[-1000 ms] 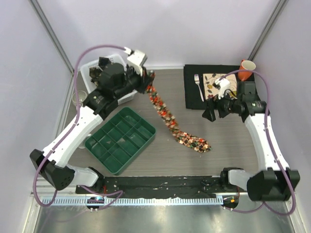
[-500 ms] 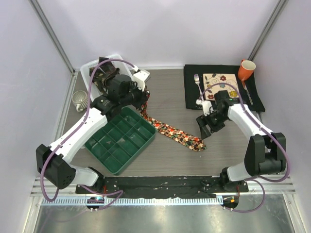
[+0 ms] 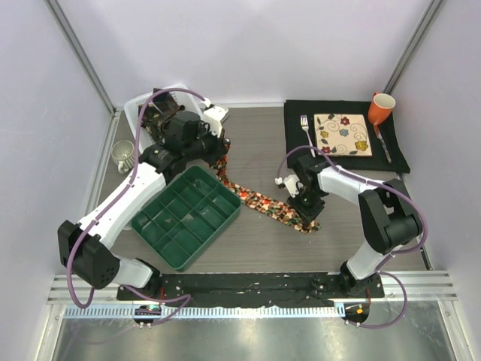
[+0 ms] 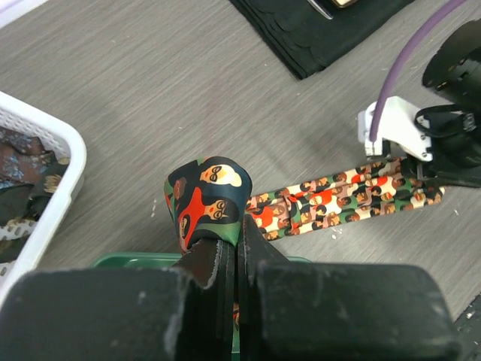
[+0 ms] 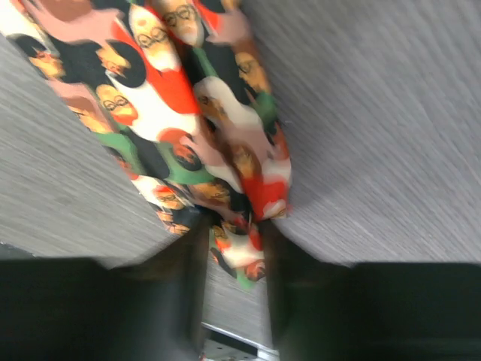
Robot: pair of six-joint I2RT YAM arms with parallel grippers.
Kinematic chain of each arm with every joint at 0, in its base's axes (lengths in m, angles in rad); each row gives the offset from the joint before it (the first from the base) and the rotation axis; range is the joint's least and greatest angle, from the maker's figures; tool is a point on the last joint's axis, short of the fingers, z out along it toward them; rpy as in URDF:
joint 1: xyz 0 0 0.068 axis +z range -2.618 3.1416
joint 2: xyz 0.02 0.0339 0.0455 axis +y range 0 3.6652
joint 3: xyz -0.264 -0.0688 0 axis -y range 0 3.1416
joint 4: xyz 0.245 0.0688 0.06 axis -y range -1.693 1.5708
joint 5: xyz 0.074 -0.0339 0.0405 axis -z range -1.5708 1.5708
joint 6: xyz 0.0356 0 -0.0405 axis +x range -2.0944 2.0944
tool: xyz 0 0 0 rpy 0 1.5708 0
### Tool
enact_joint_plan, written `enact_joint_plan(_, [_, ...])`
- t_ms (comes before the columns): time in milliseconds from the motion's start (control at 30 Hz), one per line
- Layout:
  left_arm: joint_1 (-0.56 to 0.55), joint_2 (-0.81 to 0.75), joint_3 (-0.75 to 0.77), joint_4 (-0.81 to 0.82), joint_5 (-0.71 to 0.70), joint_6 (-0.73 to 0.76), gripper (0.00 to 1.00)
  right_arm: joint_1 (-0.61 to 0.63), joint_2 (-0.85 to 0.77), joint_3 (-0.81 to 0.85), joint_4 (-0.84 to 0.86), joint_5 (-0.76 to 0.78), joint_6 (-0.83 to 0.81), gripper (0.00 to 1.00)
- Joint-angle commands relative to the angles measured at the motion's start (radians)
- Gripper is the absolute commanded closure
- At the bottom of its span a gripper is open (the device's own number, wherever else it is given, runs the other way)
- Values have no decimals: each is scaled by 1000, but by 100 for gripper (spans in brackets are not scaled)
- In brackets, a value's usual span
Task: Roll the ties
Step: Flatten out the tie at the center of the board.
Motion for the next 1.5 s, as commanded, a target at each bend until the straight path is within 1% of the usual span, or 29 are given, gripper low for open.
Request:
enact_joint_plan(0, [15,-9,48,-9,53,-14,100,13,43,-20,39,148,-4,87])
enact_joint_plan(33, [15,-12,48,-10,63,-14,100,1,35,-32,34,191,-23,95])
enact_joint_plan(67, [15,-14,49,-7,82,-14,100,-17,23,-38,33,208,-36,99])
enact_joint_plan(100, [15,-12,51,-6,115,-19,99,-40,11,-44,16,222,-51,99])
enact_joint_plan(133, [15,-11,57,1,140,-25,99,-111,-26,-49,4,238,-92,99])
enact_joint_plan(200, [12,1,66,1,181,-36,96,-198,-68,-49,-50,243,-149,99])
enact_joint_plan(233, [10,9,80,2,229,-57,96,-253,-118,-40,-74,245,-192,99])
enact_joint_plan(267, [9,24,85,1,247,-68,96,-356,-140,-32,-99,243,-276,99])
enact_joint_plan(333, [-11,43,100,2,310,-97,96,-476,-189,-6,-177,240,-384,99])
enact_joint_plan(367, [-23,57,102,2,330,-103,96,-581,-227,3,-223,243,-492,99])
enact_joint_plan(467, [-83,77,91,8,361,-126,97,-736,-264,40,-260,274,-643,99])
enact_joint_plan(500, [-107,89,80,13,361,-140,97,-831,-264,51,-269,280,-719,99])
enact_joint_plan(533, [-112,95,47,30,367,-166,96,-884,-260,74,-273,285,-761,99])
enact_joint_plan(567, [-115,100,25,43,396,-219,88,-930,-255,86,-276,288,-795,99])
enact_joint_plan(600, [-115,110,7,48,405,-238,82,-1014,-237,100,-277,294,-856,99])
enact_joint_plan(633, [-117,112,-27,51,405,-246,76,-1050,-227,124,-279,297,-884,99])
enact_joint_plan(667, [-117,110,-41,51,399,-234,65,-1079,-217,138,-279,300,-910,99])
enact_joint_plan(733, [-117,101,-49,9,360,-182,50,-1148,-186,178,-280,300,-964,99])
enact_joint_plan(767, [-117,100,-43,-13,347,-143,37,-1165,-174,190,-279,303,-981,99])
enact_joint_plan(800, [-117,95,-35,-34,327,-81,33,-1176,-165,200,-273,301,-993,99])
enact_joint_plan(867, [-117,93,-15,-87,324,-18,27,-1196,-134,223,-265,304,-1002,99])
enact_joint_plan(967, [-117,97,-1,-116,327,82,26,-1199,-103,233,-244,308,-1001,99])
enact_joint_plan(1033, [-120,106,12,-118,374,182,24,-1199,-94,233,-228,308,-1001,99])
enact_joint_plan(1100, [-154,135,28,-134,361,255,23,-1199,-91,232,-216,314,-1001,99])
enact_joint_plan(1133, [-167,150,55,-147,353,324,24,-1199,-88,233,-213,317,-1002,99])
enact_joint_plan(1333, [-305,302,141,-200,323,564,20,-1205,-77,244,-204,327,-1007,99])
enact_joint_plan(1367, [-345,313,141,-200,324,652,20,-1205,-79,244,-204,328,-1007,99])
enact_joint_plan(1433, [-387,348,140,-200,317,732,20,-1205,-85,243,-204,328,-1010,99])
enact_joint_plan(1467, [-426,362,141,-199,307,806,20,-1205,-88,241,-207,328,-1010,99])
